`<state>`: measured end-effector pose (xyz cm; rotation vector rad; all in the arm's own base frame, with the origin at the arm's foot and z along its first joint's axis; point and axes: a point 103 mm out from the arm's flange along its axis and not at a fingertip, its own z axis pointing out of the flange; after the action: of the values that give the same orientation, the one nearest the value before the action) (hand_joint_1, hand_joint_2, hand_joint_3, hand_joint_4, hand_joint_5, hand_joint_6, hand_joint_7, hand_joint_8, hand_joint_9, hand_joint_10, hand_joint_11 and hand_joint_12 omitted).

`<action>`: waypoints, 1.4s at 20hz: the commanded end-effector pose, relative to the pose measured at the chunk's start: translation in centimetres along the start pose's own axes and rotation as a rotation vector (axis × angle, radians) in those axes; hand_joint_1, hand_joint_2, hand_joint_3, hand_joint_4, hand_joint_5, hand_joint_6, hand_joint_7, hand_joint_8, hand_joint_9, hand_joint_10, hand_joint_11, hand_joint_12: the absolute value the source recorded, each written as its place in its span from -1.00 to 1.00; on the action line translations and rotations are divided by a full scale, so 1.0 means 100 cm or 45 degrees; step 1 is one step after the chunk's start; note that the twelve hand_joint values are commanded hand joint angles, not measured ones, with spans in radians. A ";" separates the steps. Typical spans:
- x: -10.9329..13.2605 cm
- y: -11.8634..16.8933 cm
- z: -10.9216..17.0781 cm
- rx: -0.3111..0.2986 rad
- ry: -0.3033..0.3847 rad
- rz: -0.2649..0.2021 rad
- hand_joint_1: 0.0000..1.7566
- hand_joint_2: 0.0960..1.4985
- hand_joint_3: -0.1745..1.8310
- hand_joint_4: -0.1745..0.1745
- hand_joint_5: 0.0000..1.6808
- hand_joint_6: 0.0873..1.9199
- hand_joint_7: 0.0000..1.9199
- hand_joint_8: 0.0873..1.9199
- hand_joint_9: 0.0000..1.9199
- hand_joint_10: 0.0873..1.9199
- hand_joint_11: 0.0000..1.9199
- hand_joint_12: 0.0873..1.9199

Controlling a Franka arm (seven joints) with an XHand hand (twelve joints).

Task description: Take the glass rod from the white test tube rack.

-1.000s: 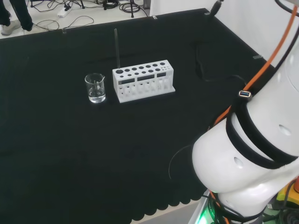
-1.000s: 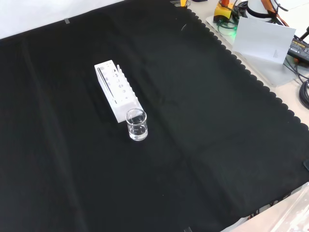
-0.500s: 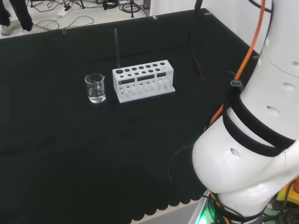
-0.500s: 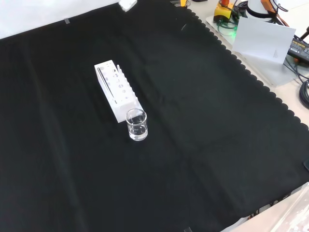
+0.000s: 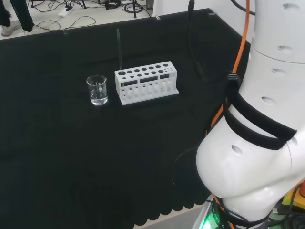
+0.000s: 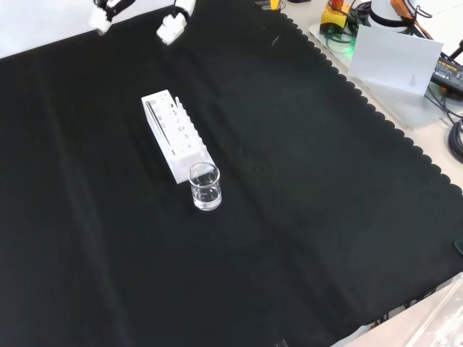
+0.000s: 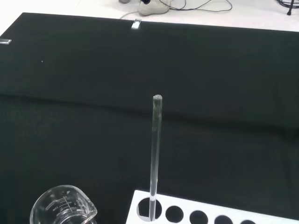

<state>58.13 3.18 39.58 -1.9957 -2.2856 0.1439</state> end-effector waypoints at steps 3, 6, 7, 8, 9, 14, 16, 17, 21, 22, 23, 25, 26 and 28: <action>0.002 0.027 0.022 0.034 0.011 -0.022 -0.43 0.18 -0.39 -0.86 -0.73 -1.00 -0.84 -0.19 -0.72 -0.16 -1.00 0.37; 0.000 0.034 0.030 0.044 0.012 -0.025 -0.43 0.18 -0.39 -0.88 -0.71 -1.00 -0.82 -0.19 -0.70 -0.17 -1.00 0.40; -0.001 0.037 0.033 0.050 0.014 -0.024 -0.44 0.18 -0.38 -0.89 -0.71 -1.00 -0.81 -0.18 -0.70 -0.17 -1.00 0.41; -0.002 0.039 0.036 0.056 0.015 -0.022 -0.44 0.18 -0.38 -0.90 -0.70 -1.00 -0.80 -0.18 -0.69 -0.17 -1.00 0.41; -0.002 0.041 0.039 0.061 0.016 -0.021 -0.44 0.18 -0.38 -0.91 -0.69 -1.00 -0.79 -0.18 -0.68 -0.17 -1.00 0.42; -0.004 0.047 0.051 0.077 0.016 -0.032 -0.44 0.18 -0.38 -0.92 -0.66 -1.00 -0.76 -0.17 -0.66 -0.17 -0.98 0.43; -0.006 0.048 0.057 0.084 0.019 -0.030 -0.44 0.18 -0.38 -0.92 -0.65 -1.00 -0.75 -0.17 -0.65 -0.17 -0.97 0.43; -0.007 0.048 0.060 0.090 0.018 -0.029 -0.44 0.18 -0.38 -0.93 -0.64 -1.00 -0.74 -0.16 -0.64 -0.17 -0.97 0.43; -0.011 0.046 0.075 0.123 0.015 -0.008 -0.44 0.19 -0.38 -0.93 -0.62 -1.00 -0.71 -0.16 -0.62 -0.17 -0.96 0.43; -0.011 0.045 0.078 0.130 0.011 -0.005 -0.44 0.19 -0.38 -0.93 -0.62 -1.00 -0.71 -0.16 -0.61 -0.17 -0.96 0.43; -0.011 0.045 0.081 0.135 0.009 -0.006 -0.44 0.19 -0.38 -0.93 -0.61 -1.00 -0.70 -0.16 -0.61 -0.17 -0.96 0.43; -0.012 0.044 0.085 0.146 0.010 -0.004 -0.44 0.19 -0.37 -0.93 -0.60 -1.00 -0.69 -0.16 -0.60 -0.17 -0.95 0.43; -0.011 0.043 0.087 0.155 0.011 -0.008 -0.44 0.19 -0.37 -0.93 -0.60 -1.00 -0.69 -0.16 -0.59 -0.17 -0.94 0.43; -0.010 0.043 0.091 0.163 0.003 -0.017 -0.44 0.19 -0.37 -0.93 -0.59 -1.00 -0.68 -0.16 -0.58 -0.18 -0.93 0.43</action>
<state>61.46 2.71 30.71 -1.9284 -2.2263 0.2560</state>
